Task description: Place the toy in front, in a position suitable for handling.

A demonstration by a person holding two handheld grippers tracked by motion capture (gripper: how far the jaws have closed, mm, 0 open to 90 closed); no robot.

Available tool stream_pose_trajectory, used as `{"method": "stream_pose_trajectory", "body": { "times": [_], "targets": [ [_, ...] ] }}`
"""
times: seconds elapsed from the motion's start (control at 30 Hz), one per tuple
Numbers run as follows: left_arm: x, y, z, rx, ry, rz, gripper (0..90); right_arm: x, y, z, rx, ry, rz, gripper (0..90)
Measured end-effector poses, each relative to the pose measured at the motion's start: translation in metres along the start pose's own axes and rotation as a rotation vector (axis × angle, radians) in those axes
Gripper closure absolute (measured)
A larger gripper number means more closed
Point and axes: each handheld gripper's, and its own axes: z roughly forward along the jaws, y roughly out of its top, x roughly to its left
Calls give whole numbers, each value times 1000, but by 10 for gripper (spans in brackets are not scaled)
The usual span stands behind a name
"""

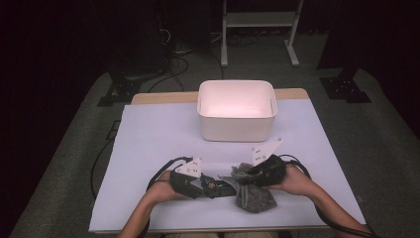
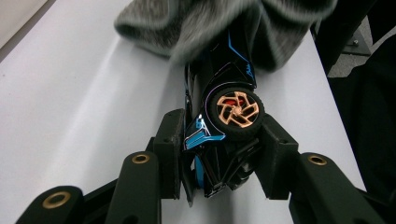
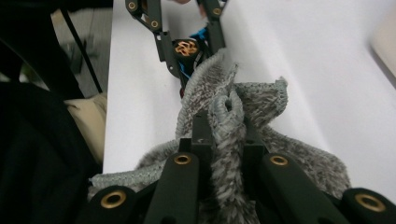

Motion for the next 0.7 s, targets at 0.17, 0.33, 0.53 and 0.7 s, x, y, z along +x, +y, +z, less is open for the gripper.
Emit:
{"method": "stream_pose_trajectory", "body": {
  "times": [0.17,0.33,0.53,0.7],
  "targets": [
    [0,-1,0,-4,-1,-1,580,2,20,18,21,27,-39,809],
    [0,-1,0,-13,3,-19,575,-1,13,13,31,19,-19,809],
    [1,-8,2,3,19,-62,534,-2,5,2,46,0,-4,747],
    [2,-15,5,8,-1,-76,574,5,8,4,70,5,-37,598]
  ]
}}
